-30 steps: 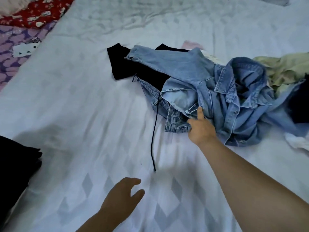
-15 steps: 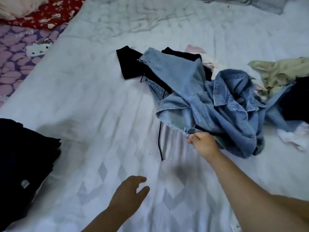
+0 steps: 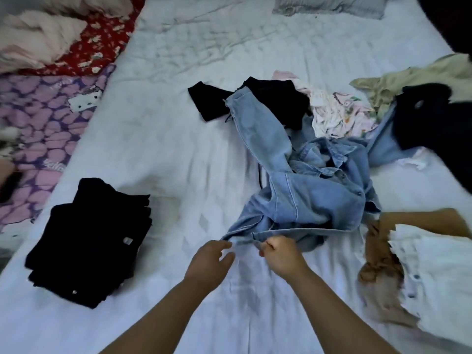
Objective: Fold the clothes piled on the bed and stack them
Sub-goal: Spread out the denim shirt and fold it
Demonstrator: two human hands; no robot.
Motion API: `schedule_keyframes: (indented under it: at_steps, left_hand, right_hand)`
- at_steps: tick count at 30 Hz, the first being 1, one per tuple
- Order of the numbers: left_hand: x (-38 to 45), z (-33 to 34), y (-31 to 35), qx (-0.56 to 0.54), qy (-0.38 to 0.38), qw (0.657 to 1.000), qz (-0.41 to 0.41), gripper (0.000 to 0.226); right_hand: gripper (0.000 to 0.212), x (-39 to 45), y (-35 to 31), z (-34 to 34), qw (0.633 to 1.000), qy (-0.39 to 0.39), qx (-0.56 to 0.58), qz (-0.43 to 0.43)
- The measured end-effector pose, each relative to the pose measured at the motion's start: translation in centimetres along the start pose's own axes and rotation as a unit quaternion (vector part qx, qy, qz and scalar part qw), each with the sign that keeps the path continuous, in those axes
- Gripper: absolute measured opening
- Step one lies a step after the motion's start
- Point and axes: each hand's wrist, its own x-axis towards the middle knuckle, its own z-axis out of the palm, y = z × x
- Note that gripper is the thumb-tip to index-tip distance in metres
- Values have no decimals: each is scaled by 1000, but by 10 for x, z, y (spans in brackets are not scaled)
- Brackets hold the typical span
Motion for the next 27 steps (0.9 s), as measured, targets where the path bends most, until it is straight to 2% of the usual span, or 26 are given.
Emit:
schedule_keyframes:
  at_steps: [6,9,13,15,18,22,27]
  left_hand:
    - [-32,-7,-6,16,-22,1000,2,28]
    - [-37,-5,0,8,-40,999,-6,32]
    - [-33,-1,18,35,-59,997,22,32]
    - [-27,0,29,42,-63,997,30,30]
    - [-13,4,44,42,-71,996,32,29]
    - [11,18,65,50,-106,993,25,38]
    - [48,52,89,44,-123,991,-26,40]
  right_hand:
    - [31,-73,-9,27,999,-48,-4,8]
    - [30,-96,-10,33,996,-88,5,9]
    - [30,-104,-12,21,986,-147,-77,-32]
    - [32,-98,-6,6,989,-125,-77,-25]
    - [22,-83,7,-29,996,-72,-57,-8]
    - [40,-48,30,-79,997,-34,-67,20]
    - [41,-7,64,-122,995,-17,-73,72]
